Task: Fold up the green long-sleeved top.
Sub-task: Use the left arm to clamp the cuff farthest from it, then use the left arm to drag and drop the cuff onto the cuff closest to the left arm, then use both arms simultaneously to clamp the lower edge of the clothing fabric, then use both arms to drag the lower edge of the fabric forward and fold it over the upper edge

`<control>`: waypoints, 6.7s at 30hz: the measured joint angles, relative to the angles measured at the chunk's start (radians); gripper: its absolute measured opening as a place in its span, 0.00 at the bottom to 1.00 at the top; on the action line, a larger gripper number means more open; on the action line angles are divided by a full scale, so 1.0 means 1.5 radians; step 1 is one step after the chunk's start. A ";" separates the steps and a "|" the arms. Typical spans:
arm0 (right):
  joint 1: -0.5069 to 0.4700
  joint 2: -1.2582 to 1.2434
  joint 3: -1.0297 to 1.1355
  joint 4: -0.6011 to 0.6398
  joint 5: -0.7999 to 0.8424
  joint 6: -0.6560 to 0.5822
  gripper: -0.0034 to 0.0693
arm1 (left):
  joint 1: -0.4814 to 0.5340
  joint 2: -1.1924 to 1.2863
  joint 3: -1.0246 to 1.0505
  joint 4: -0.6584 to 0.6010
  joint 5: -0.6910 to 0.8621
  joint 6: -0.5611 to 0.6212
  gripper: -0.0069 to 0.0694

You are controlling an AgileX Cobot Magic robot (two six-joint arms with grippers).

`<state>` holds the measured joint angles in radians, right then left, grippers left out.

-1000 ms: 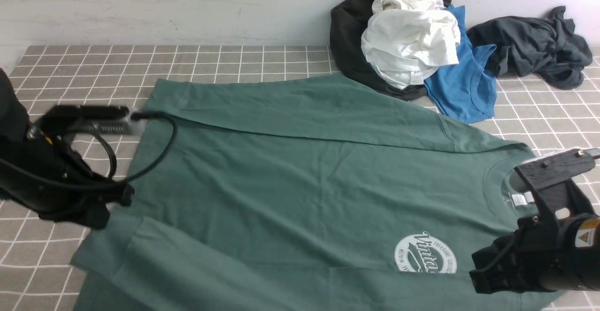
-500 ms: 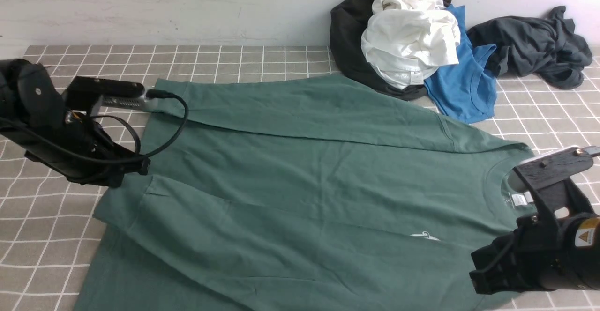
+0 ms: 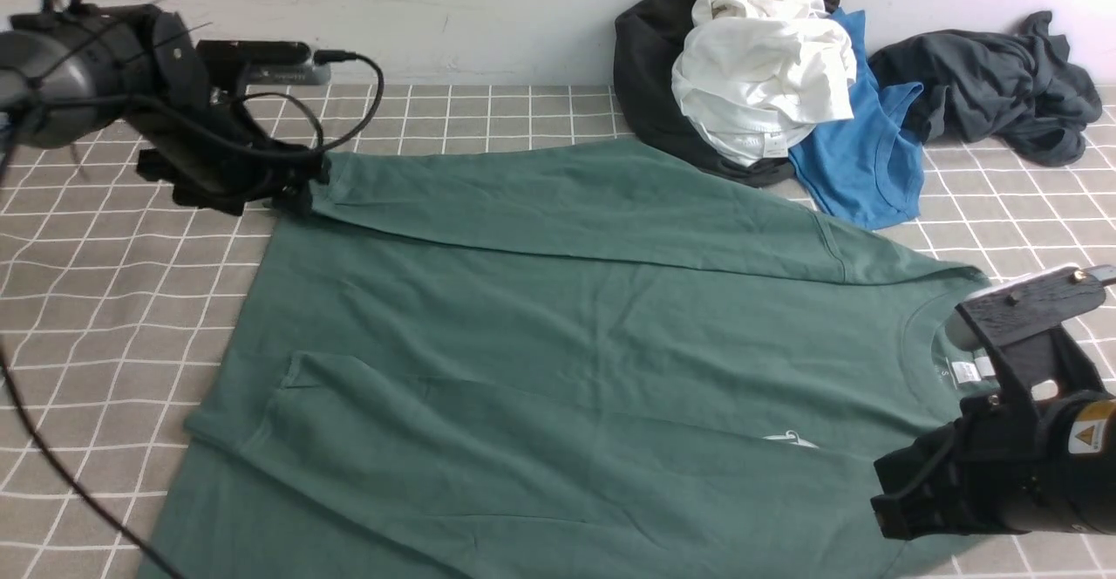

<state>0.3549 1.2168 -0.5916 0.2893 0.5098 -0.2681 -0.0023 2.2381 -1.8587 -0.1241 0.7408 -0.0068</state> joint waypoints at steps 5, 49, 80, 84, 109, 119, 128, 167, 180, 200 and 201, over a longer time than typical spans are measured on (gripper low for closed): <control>0.000 0.000 0.000 -0.015 -0.001 0.000 0.03 | 0.000 0.107 -0.140 0.002 0.022 -0.085 0.75; 0.000 -0.081 0.000 -0.123 0.008 0.000 0.03 | -0.031 -0.090 0.027 0.052 0.322 -0.030 0.12; 0.000 -0.086 0.000 -0.034 0.038 -0.025 0.03 | -0.234 -0.455 0.644 0.123 0.261 0.316 0.71; 0.000 -0.086 0.000 -0.005 0.053 -0.080 0.03 | -0.276 -0.467 0.785 0.167 0.158 0.408 0.65; 0.000 -0.086 0.000 0.061 0.054 -0.150 0.03 | -0.280 -0.468 0.846 0.254 0.044 0.343 0.50; 0.000 -0.093 0.000 0.066 0.058 -0.155 0.03 | -0.292 -0.499 0.845 0.292 0.034 0.333 0.11; 0.000 -0.129 -0.025 0.048 0.143 -0.250 0.04 | -0.301 -0.665 0.826 0.326 0.086 0.182 0.09; -0.069 0.233 -0.258 -0.318 0.070 -0.020 0.05 | -0.166 -0.583 0.570 0.349 -0.025 -0.122 0.10; -0.121 0.526 -0.628 -0.263 0.110 -0.009 0.05 | -0.099 -0.070 0.009 0.335 -0.011 -0.125 0.11; -0.082 0.637 -0.838 0.019 0.274 -0.210 0.21 | -0.093 0.165 -0.361 0.195 0.309 0.022 0.67; -0.080 0.637 -0.838 0.025 0.276 -0.219 0.20 | -0.093 0.165 -0.361 0.187 0.312 0.026 0.65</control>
<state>0.2346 2.1718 -1.8484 0.3262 0.9233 -0.5962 -0.1419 2.4858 -2.3998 0.1568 1.2091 0.0322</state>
